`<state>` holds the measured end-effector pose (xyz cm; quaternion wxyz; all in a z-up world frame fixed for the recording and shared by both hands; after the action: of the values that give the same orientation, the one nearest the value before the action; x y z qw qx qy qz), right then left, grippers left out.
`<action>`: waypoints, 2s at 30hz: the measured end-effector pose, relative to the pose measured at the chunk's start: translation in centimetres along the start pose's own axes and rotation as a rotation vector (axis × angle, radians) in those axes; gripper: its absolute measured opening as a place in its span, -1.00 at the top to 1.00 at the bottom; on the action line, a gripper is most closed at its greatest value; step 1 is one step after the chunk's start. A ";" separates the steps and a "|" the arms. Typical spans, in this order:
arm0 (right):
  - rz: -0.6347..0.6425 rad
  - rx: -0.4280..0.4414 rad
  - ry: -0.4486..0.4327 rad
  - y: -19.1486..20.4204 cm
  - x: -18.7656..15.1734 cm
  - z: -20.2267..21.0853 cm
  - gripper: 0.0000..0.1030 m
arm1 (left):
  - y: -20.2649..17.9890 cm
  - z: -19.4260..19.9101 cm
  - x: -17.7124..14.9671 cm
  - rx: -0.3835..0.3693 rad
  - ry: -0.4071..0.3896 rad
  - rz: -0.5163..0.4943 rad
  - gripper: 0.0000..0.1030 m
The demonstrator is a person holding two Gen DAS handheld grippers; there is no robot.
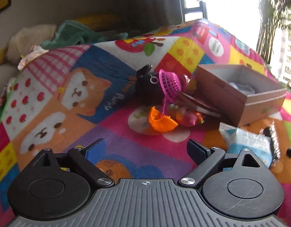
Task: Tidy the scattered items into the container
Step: 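Lift the blue packet with the left tool and carry it toward the box, then grasp the black tube with the right tool while left tool holds the blue packet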
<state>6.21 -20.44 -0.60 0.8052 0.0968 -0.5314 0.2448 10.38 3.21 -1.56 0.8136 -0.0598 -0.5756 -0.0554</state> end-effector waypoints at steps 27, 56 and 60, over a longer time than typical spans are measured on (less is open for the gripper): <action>-0.412 -0.294 0.087 -6.2 -3.6 -1.3 -1.00 | -7.1 -3.1 -4.8 0.026 0.171 0.013 -1.00; 0.143 0.091 -0.012 2.1 -0.1 0.0 -1.00 | -6.7 -2.5 -4.6 -0.003 0.140 0.073 -1.00; 0.150 0.104 0.033 2.2 -0.2 -3.2 -1.00 | -6.7 -2.5 -4.6 -0.004 0.138 0.076 -1.00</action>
<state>7.66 -17.28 -2.34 0.7870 0.0944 -0.5105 0.3333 10.12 -3.66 -6.52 0.8528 -0.0796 -0.5152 -0.0296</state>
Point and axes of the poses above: each gripper's, at about its wrist camera, not at the fingertips, and z roughly against the way its jaws point, y to its left, x to its top, the point moved 9 cm from there along -z, roughly the way its jaws point, and after that the axes turned 12 degrees about -y, right-handed, at the moved point
